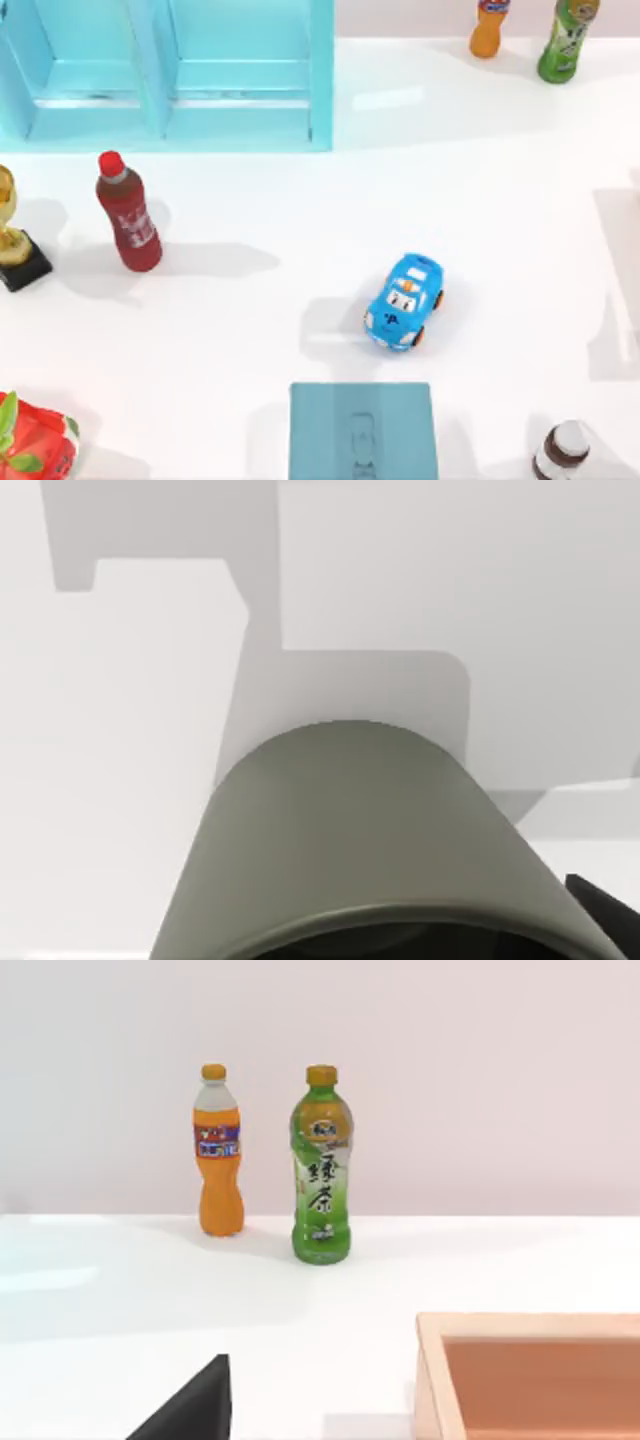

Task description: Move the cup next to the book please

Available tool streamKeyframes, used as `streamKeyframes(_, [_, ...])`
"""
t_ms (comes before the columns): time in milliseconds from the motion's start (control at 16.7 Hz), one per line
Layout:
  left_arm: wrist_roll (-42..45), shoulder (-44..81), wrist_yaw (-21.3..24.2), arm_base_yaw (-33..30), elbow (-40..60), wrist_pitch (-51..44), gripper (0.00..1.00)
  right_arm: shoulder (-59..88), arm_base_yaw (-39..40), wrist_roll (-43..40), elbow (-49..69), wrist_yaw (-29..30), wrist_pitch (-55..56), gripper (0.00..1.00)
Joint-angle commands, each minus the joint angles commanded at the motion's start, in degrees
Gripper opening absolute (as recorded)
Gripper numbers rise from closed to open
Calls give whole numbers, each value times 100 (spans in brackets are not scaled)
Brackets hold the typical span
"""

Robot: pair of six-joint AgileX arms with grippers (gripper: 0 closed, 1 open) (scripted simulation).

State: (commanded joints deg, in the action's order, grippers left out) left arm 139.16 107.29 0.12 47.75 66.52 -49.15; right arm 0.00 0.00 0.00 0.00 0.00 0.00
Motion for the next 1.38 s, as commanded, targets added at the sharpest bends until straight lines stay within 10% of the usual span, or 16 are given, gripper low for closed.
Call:
streamKeyframes(1020, [-55, -400, -1, -39, 691, -1065, 0, 0, 0, 0, 0, 0, 0, 100])
streamKeyframes(1380, [-1603, -846, -87, -884, 841, -648, 0, 0, 0, 0, 0, 0, 0, 100])
